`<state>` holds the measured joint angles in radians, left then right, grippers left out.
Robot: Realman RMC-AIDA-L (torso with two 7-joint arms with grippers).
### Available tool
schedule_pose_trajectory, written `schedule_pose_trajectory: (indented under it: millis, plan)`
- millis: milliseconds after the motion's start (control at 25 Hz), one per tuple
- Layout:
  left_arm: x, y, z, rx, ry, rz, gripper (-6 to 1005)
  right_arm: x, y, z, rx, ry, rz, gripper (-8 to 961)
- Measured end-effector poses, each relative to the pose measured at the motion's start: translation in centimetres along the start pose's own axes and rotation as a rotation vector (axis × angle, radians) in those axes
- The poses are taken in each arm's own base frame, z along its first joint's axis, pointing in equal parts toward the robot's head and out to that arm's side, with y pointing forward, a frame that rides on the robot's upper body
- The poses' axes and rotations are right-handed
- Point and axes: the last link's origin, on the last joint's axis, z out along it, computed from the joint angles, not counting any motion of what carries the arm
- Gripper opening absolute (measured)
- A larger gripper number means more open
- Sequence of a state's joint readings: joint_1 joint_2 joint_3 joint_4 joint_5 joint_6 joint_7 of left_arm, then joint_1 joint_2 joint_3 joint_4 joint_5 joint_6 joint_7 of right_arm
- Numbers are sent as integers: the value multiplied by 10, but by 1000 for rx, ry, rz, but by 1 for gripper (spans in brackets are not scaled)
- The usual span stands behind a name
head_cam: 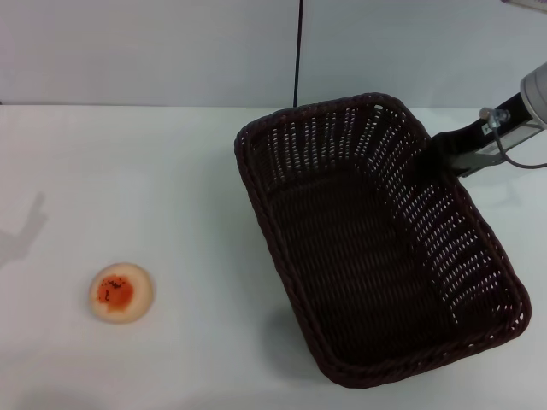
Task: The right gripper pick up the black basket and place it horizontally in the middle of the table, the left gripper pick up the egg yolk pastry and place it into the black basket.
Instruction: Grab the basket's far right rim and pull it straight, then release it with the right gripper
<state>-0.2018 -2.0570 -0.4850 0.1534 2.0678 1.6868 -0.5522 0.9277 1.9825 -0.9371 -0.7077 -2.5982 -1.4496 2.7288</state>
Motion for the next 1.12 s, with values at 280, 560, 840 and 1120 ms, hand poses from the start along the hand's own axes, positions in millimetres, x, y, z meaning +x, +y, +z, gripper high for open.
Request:
schedule_pose_trajectory:
  millis: [280,560,840,1120]
  plan:
    - [0,-1,0,7,-3,0,795,-2,3,-1,-8,-12,-52,450]
    - [-2,-3,-2,27,-12,-1,790,-9,11,-4,-4,-50,-195,215]
    - [-2,-4,-20,59,-16,-7,785,-29,39,-17,27,-108,-561,162]
    - [-1,1,-35,65,4,-24,780,-41,63,-27,29,-109,-951,162]
